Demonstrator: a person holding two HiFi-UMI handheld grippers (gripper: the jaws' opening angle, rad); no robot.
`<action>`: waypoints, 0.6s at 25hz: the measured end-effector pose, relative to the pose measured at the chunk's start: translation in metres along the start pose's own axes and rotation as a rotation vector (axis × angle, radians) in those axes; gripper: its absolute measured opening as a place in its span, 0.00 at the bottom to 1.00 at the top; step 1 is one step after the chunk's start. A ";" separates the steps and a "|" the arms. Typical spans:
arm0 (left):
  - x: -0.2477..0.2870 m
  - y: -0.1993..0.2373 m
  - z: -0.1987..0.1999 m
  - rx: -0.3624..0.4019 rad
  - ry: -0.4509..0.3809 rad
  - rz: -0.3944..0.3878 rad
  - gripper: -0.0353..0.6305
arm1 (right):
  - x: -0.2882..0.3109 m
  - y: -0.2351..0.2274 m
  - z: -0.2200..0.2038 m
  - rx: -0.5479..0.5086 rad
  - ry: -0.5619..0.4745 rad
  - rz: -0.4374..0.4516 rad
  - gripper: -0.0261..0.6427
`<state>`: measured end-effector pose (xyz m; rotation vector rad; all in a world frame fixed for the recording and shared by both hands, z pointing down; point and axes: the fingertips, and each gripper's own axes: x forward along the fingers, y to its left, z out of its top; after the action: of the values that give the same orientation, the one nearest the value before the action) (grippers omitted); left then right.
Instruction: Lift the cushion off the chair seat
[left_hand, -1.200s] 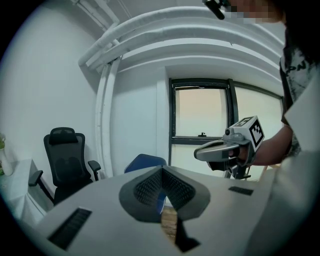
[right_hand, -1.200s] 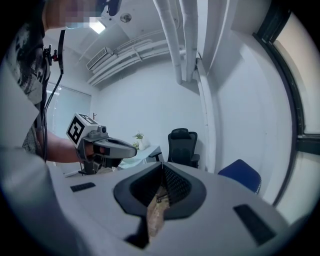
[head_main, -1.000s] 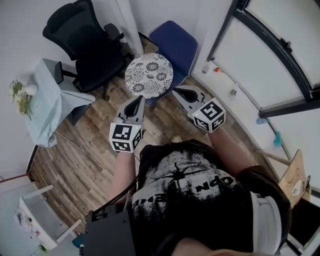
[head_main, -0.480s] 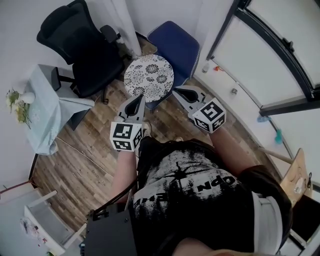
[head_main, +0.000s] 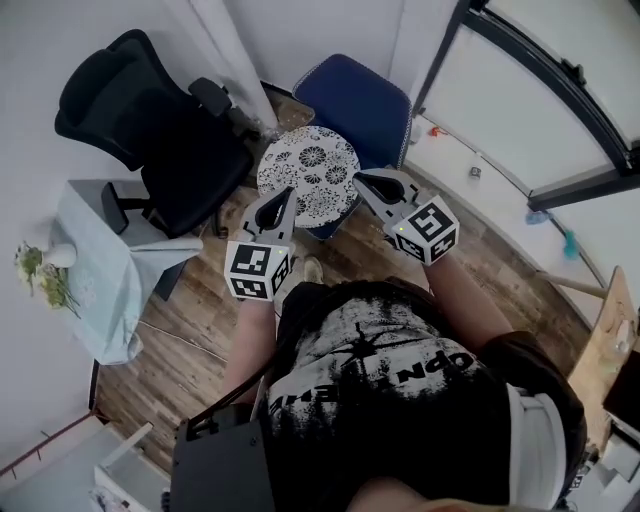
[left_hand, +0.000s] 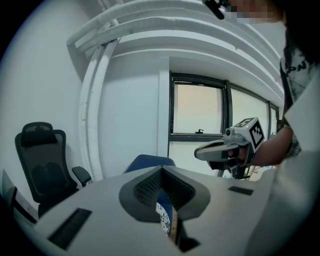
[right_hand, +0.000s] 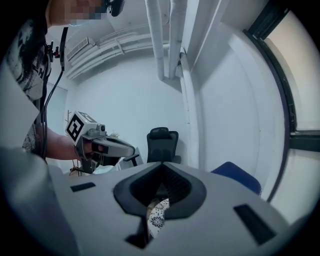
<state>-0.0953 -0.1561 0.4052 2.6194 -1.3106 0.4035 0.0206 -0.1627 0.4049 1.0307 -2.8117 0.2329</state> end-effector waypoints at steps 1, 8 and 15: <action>0.004 0.010 0.001 0.004 0.003 -0.014 0.07 | 0.008 -0.002 0.001 0.003 -0.002 -0.015 0.07; 0.032 0.052 0.008 0.046 0.030 -0.132 0.07 | 0.049 -0.014 0.006 0.039 -0.010 -0.126 0.07; 0.053 0.081 0.006 0.077 0.047 -0.245 0.07 | 0.076 -0.023 0.002 0.065 -0.009 -0.238 0.07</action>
<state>-0.1296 -0.2457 0.4199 2.7712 -0.9612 0.4811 -0.0222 -0.2279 0.4186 1.3702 -2.6716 0.2941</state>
